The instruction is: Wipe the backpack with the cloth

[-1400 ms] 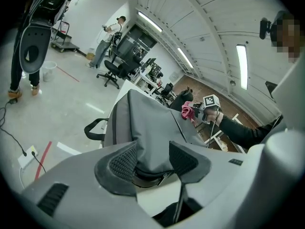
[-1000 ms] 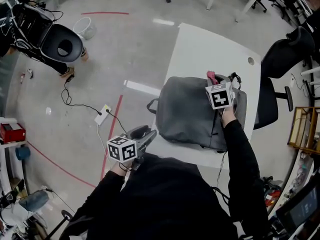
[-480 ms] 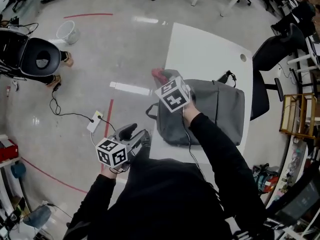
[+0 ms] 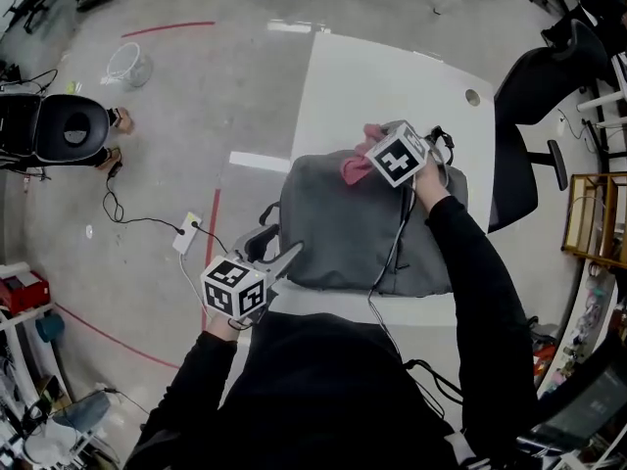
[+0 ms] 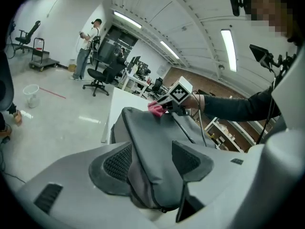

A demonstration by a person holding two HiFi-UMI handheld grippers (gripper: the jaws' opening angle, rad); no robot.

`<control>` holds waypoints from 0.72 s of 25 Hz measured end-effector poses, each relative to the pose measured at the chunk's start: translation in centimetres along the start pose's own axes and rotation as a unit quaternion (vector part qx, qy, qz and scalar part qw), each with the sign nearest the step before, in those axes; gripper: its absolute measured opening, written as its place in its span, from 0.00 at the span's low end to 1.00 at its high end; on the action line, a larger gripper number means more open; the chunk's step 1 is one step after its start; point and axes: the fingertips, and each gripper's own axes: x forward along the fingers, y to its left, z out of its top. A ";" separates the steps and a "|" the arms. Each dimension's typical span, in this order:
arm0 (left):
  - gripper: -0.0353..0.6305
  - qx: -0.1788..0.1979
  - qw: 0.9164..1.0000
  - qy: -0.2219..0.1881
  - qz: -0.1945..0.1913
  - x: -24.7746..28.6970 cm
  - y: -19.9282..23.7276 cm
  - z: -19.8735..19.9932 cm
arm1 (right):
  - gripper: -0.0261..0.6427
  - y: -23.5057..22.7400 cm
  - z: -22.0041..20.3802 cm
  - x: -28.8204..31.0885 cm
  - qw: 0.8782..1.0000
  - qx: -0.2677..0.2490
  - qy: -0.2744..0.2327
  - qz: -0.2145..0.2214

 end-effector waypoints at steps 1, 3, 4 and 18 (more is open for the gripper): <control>0.44 -0.002 1.000 0.007 0.004 0.5 -0.2 -0.3 | 0.16 -1.9 -2.1 -0.5 1.000 0.003 0.018 -0.002; 0.44 -0.007 1.000 0.017 0.009 1.5 -0.4 -1.0 | 0.16 -6.2 -6.1 -1.8 0.998 0.014 0.059 -0.020; 0.44 -0.010 1.000 0.021 0.011 1.9 -0.5 -1.2 | 0.15 -8.2 -7.9 -2.4 0.996 0.015 0.077 -0.031; 0.44 -0.056 0.998 -0.002 0.005 2.4 -0.6 -2.7 | 0.15 -9.3 -11.7 1.0 0.990 0.031 0.127 0.054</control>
